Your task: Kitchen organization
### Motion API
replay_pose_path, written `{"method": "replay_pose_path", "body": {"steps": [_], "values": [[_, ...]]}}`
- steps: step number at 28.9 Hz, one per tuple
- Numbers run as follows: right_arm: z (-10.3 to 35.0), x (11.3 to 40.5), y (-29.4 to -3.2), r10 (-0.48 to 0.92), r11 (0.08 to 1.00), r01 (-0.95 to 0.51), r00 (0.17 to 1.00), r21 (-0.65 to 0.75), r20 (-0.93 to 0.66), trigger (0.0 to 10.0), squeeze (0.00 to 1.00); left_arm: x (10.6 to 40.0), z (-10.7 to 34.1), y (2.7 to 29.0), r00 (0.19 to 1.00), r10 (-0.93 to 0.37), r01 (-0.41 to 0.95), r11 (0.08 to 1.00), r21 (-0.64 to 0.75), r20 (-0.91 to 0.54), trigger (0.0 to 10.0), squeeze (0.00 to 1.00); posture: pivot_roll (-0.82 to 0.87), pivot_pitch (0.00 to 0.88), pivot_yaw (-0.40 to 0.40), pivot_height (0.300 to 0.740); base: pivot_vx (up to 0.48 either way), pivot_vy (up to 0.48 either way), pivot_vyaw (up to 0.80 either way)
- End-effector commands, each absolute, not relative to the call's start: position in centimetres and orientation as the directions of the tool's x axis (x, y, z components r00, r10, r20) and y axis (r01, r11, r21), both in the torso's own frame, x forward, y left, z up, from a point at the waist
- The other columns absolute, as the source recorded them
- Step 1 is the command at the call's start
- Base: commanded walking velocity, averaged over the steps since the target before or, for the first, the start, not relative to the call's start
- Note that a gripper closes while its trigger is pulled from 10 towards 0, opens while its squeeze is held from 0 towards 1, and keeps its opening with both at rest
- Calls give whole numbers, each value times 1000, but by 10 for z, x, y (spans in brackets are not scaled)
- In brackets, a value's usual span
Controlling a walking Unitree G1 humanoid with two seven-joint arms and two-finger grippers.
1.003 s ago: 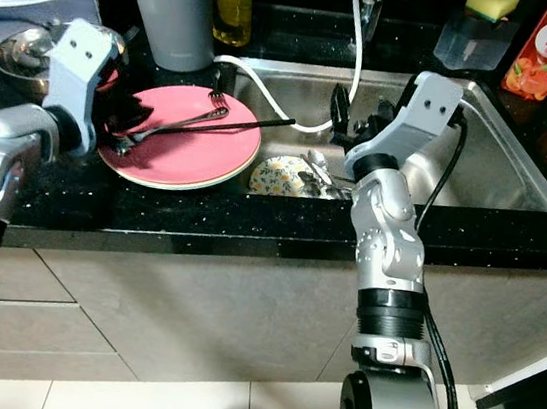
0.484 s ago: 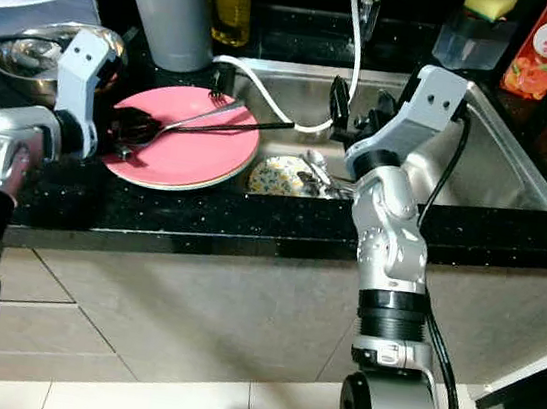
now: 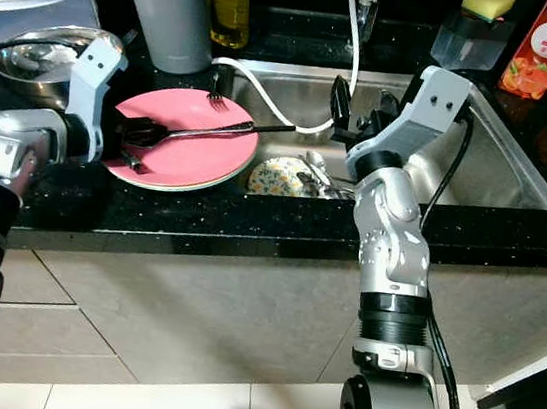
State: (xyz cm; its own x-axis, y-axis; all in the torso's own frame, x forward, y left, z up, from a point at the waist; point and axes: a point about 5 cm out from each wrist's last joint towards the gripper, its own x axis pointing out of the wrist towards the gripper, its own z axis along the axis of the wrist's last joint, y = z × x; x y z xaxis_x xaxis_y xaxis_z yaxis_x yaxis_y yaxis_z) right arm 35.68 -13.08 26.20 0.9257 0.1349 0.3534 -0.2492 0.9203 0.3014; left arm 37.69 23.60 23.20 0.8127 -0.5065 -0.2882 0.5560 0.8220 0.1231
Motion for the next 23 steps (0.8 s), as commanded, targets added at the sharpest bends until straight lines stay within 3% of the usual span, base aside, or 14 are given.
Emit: {"method": "replay_pose_path", "body": {"steps": [1, 13, 14, 18, 19, 23], "values": [[263, 355, -131, 143, 921, -254, 926, 295, 350, 10000, 0, 374, 236, 245, 828, -490, 532, 841, 105, -273, 0, 0, 51, 32, 1, 740, 0, 0, 0], [266, 356, -129, 160, 916, -275, 918, 292, 362, 10000, 0, 355, 301, 225, 809, -587, 581, 798, 163, -11, 0, 0, 57, 28, -11, 740, 0, 0, 0], [265, 357, -128, 164, 914, -278, 918, 294, 361, 10000, 0, 357, 290, 225, 815, -575, 577, 796, 183, -68, 10000, 0, 71, 24, -19, 740, 0, 0, 0], [265, 357, -126, 167, 913, -282, 918, 295, 359, 10000, 0, 359, 278, 226, 816, -565, 578, 794, 188, -124, 10000, 0, 71, 23, -19, 740, 0, 0, 0], [265, 357, -126, 169, 913, -284, 918, 294, 360, 10000, 0, 359, 273, 227, 810, -569, 586, 790, 181, -142, 10000, 1000, 71, 23, -19, 740, 0, 0, 0], [266, 358, -125, 171, 913, -286, 916, 292, 363, 10000, 0, 366, 254, 235, 808, -545, 581, 802, 142, -225, 10000, 1000, 69, 23, -17, 740, 0, 0, 0]]}}
